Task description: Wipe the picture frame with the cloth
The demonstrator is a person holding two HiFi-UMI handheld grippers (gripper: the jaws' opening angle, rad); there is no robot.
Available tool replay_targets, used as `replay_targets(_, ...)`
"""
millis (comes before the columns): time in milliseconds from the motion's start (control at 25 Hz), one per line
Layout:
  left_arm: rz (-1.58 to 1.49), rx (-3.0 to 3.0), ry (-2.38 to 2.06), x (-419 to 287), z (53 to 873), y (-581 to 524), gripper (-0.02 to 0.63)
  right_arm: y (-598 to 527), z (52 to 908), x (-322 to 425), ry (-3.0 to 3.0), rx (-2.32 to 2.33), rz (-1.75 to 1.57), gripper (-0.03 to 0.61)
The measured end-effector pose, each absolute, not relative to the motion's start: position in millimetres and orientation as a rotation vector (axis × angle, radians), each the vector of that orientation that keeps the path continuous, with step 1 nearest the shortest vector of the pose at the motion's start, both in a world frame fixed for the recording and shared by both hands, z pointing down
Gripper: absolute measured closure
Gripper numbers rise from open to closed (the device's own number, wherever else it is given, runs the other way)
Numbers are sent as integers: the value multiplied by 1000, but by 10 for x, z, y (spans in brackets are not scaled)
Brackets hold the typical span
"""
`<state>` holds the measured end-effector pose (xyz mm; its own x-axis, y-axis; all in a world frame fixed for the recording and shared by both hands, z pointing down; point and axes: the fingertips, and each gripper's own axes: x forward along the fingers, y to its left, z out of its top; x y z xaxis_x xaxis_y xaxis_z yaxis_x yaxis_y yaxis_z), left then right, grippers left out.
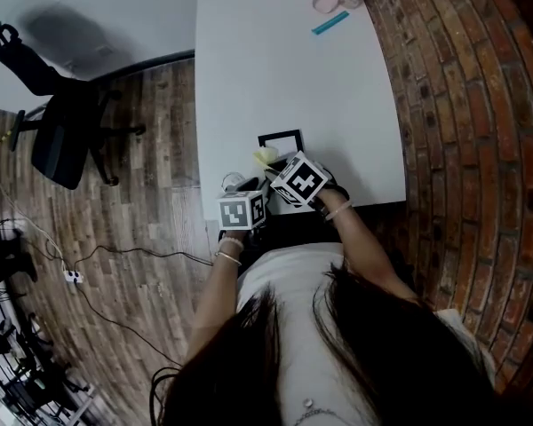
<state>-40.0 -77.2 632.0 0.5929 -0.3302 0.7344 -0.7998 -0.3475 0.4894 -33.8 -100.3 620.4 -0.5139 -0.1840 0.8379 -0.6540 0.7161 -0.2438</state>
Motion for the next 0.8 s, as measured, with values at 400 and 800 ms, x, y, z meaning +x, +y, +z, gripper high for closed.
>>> replay_targets(400,662,1932,-895,-387,6317,-770,477,-1133,6220,-353,-2025,652,643,538)
replay_targets(800,659,1930,-894,-386,6319,-768,477,-1354,6172,-383,-2008,716,557,538)
